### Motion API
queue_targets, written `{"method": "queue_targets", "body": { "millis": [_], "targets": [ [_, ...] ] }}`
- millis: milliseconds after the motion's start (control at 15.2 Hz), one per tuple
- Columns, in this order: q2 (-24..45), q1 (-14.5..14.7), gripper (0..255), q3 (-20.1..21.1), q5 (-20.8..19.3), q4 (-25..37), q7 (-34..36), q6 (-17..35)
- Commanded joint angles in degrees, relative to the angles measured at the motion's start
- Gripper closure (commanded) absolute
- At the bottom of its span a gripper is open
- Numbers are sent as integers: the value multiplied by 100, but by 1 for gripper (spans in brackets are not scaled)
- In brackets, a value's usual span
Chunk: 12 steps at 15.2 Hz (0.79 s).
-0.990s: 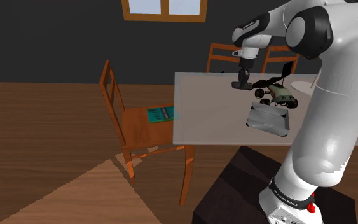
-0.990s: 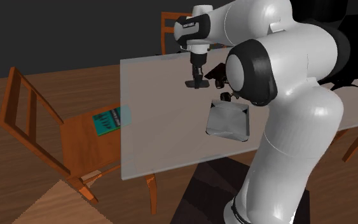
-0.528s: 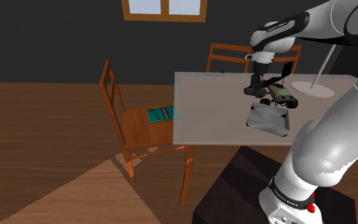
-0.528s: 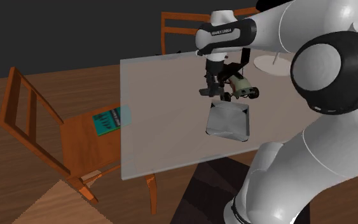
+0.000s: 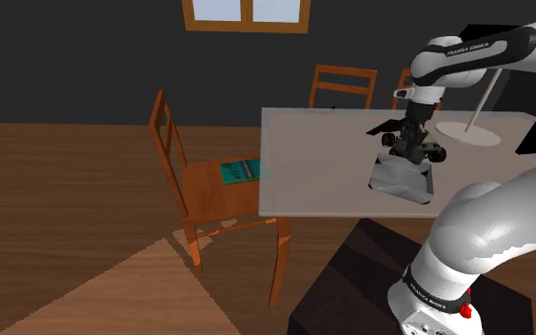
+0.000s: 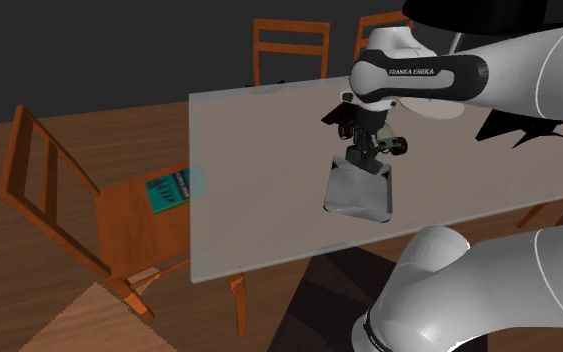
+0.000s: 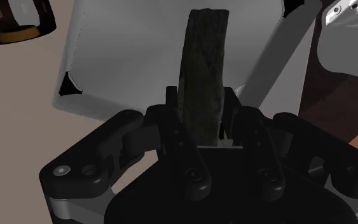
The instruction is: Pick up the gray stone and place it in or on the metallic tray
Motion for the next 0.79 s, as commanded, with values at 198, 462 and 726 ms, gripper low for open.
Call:
{"method": "queue_targets", "body": {
  "millis": [198,462,726],
  "targets": [
    [-39,-86,255,-109,-134,-310,-37,278],
    [95,-54,255,-262,-167,-518,-67,621],
    [271,-1,255,-440,-186,-718,-112,997]
  ]
}}
